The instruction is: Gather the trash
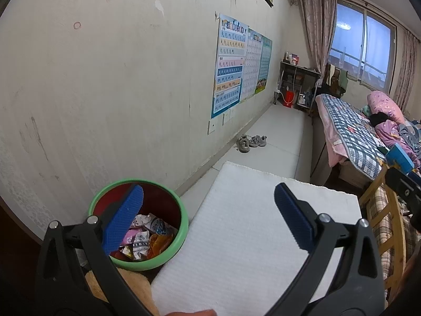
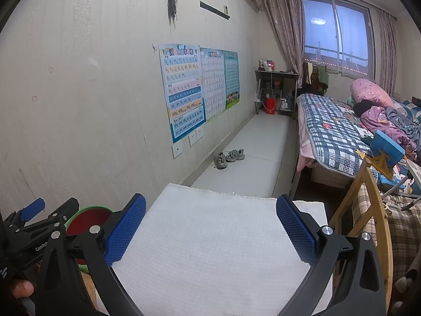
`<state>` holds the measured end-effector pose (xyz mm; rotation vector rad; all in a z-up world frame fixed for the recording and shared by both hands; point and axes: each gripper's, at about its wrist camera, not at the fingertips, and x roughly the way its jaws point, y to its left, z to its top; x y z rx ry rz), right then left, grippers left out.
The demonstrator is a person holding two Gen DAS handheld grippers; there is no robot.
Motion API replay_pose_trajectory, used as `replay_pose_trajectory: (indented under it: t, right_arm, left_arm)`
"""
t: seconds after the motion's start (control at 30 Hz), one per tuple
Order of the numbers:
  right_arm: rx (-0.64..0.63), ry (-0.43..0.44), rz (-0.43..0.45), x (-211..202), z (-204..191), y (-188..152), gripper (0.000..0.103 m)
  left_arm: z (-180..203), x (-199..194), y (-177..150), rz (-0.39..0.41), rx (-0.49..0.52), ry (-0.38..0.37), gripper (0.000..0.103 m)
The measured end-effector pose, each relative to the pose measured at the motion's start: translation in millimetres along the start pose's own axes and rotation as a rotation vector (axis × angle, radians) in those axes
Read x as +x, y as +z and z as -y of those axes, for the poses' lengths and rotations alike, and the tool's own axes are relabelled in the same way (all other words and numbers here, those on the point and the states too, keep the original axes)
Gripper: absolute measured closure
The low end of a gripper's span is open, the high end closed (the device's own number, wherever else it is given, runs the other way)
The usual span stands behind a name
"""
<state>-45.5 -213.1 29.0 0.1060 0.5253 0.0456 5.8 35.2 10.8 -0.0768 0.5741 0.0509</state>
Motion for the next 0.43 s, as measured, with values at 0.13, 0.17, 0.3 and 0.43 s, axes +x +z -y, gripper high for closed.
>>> replay_pose_trajectory:
  t: [0.13,0.17,0.3,0.43]
  right_arm:
    - [0.004,-0.001,-0.026,8.4,2.1,-6.4,0.007]
    - [0.009,0.001,-0.038,12.4,4.1,-10.1,0.007]
    - [0.063,-0.02,-0.157,47.1,27.3,-48.2,0.007]
    - [0.089,-0.162,-0.307,91.9,68.6,-128.3,0.007]
  left_arm:
    - [-1.7,4.0,-3.1,-0.013,-0.008,0.009,0.006]
    - [-2.3,5.6,-4.4,-0.017,-0.005,0.008,0.006]
    - [-14.1,15.3,-13.0,-0.074,-0.007,0.031,0.005]
    - [-42.5,20.9,-37.3,-0.125,-0.005,0.083,0.005]
